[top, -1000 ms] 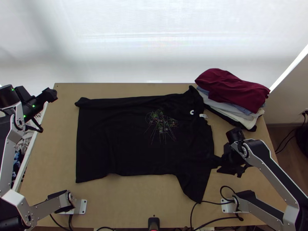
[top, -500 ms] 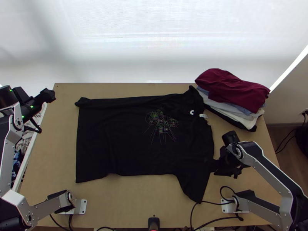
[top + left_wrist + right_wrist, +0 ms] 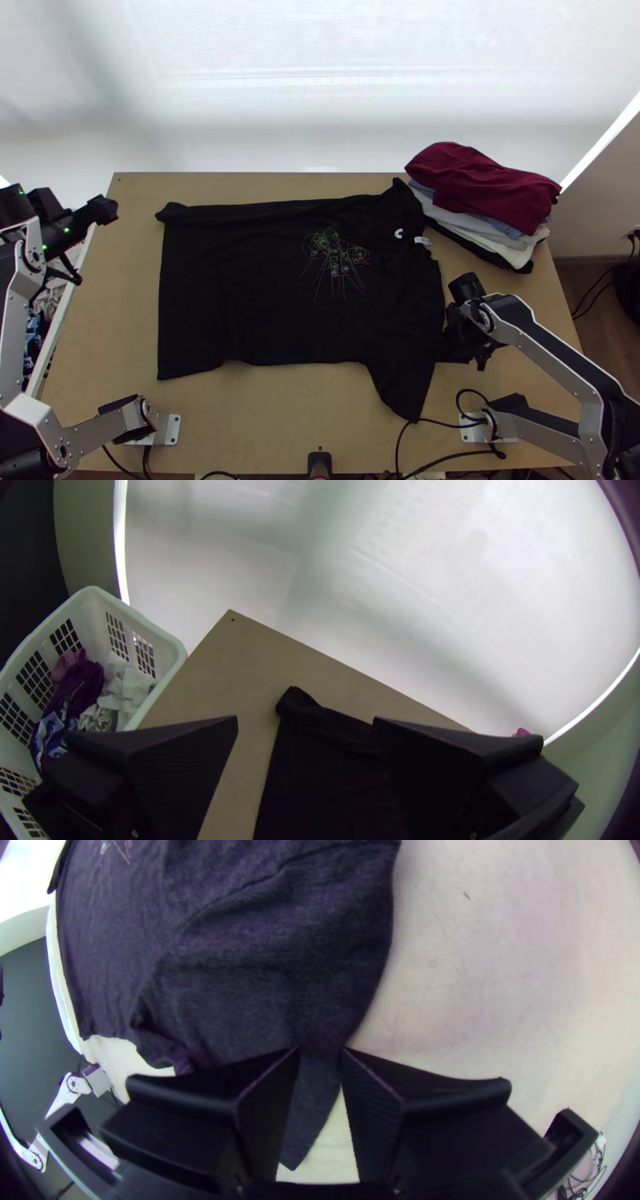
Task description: Fold the t-shirt
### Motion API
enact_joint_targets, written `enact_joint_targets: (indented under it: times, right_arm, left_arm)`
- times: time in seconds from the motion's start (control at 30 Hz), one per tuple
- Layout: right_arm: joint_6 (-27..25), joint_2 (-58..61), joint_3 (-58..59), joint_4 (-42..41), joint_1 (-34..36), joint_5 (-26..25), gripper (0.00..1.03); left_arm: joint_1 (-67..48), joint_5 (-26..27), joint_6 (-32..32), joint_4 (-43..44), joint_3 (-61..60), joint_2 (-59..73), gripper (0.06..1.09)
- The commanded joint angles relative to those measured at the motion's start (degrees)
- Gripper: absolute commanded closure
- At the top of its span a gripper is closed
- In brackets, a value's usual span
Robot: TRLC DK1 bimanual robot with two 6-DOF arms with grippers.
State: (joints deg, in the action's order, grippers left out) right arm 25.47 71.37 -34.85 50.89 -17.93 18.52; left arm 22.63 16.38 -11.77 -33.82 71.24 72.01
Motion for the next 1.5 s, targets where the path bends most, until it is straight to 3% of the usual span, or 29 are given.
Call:
enact_joint_targets:
  times: [0.0,0.13,0.33,0.37,0.47,0.53,0.73,0.9,1.23,1.47]
  right_arm:
    - [0.5,1.3,1.9,-2.7,-0.8,-0.4,1.00]
    - [0.4,0.8,2.0,-2.0,-0.7,-0.4,1.00]
    - [0.5,-0.1,2.0,-1.9,-1.0,-0.4,1.00]
    - [0.5,-0.1,2.0,-1.9,-1.1,-0.4,1.00]
    - [0.4,-0.1,1.6,-1.9,-1.3,-0.4,1.00]
    - [0.5,-0.1,1.5,-1.9,-1.4,-0.4,1.00]
    - [0.6,0.0,1.6,-1.9,-2.2,-0.4,1.00]
    - [0.4,-0.1,1.5,-1.9,-2.0,-0.4,1.00]
    - [-0.4,-1.0,1.8,-1.9,-1.1,-0.4,1.00]
    - [-0.5,-1.0,2.2,-1.9,-1.7,-0.4,1.00]
  left_arm:
    - [0.3,2.1,3.9,-2.9,-1.6,0.6,0.11]
    - [0.5,5.4,17.2,-14.0,-2.6,0.6,0.14]
    - [0.4,4.9,36.1,-29.5,-3.6,2.7,0.16]
    - [0.0,3.9,37.0,-31.7,-3.4,2.8,0.16]
    - [-4.3,-5.7,39.0,-40.2,-3.8,4.0,0.16]
    - [-5.6,-9.9,44.6,-41.1,-7.2,1.2,0.16]
    - [-10.9,-15.9,52.7,-46.1,-12.7,0.3,0.16]
    - [-20.3,-22.2,52.7,-48.3,-16.9,0.6,0.16]
    - [-31.4,-23.7,45.6,-46.2,-26.1,3.3,0.16]
    - [-33.3,-24.9,43.4,-37.7,-32.6,6.0,0.16]
